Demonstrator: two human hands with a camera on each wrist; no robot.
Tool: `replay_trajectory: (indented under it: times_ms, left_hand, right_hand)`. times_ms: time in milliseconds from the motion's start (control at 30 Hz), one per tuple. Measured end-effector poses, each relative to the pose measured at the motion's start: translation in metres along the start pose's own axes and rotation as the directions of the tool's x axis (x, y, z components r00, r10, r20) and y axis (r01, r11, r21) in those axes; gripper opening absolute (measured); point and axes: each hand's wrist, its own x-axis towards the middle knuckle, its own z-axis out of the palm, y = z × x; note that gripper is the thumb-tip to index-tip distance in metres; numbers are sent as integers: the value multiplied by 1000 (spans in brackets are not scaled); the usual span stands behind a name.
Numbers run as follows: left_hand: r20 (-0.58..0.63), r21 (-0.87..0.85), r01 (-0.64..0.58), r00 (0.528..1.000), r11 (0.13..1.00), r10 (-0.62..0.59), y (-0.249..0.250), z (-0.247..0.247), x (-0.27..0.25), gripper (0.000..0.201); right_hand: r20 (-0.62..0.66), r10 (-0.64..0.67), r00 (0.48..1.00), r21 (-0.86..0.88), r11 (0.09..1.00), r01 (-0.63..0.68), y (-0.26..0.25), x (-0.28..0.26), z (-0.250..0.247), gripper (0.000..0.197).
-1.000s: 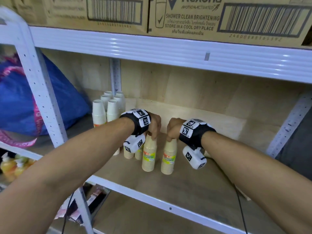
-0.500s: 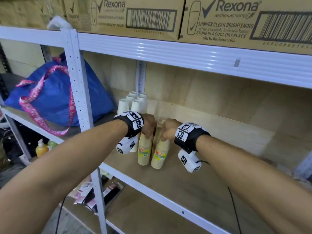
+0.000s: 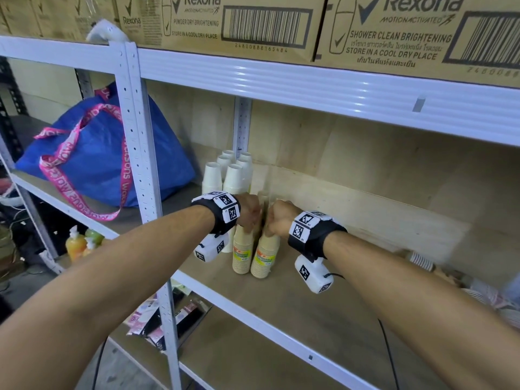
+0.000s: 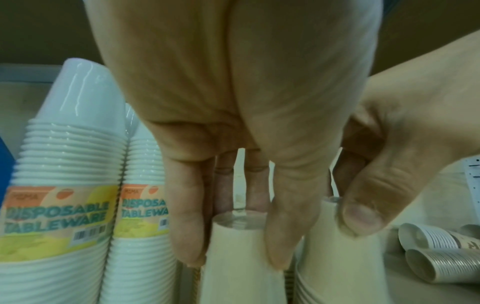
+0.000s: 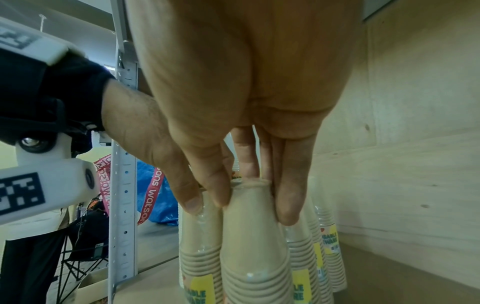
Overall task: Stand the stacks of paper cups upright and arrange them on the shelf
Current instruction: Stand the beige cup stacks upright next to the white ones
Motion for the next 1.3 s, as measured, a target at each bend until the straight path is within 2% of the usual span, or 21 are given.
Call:
replay_trajectory:
  times_ms: [300,400,500,633,833,1033,1300]
  left_hand:
    - [7,20,-19,1000,1000,18,-3,-6,2,32]
    - [12,-2,3,1000,1000,-3,-3,-13,6,35]
    - [-18,-29,-12,1000,1000,11,2,-25,11,35]
    - [-89,-89,-47,995,995,39,16,-42,20,30]
    - [-157,-49,-175,974,983,165,59,-54,45,33]
    - [-131,-88,-304,948,949,291,121,-56,72,34]
    - [-144,-79,-492,866,867,478,207,-39,101,36]
  right_hand:
    - [-46,-12,999,39,999,14,4,6,6,25]
    - [-79,-15,997,43,999,18,7,4,1,32]
    - [-111,1,994,55,998,5,13,-1,-9,35]
    - [-170,58,984,8,998,-58,30,-13,-24,25]
    - [-242,181,953,42,984,-176,79,-34,-56,24]
    - [-287,330,899,78,944,-322,129,-68,-78,27]
    - [-238,545,804,77,836,-544,197,-118,-72,31]
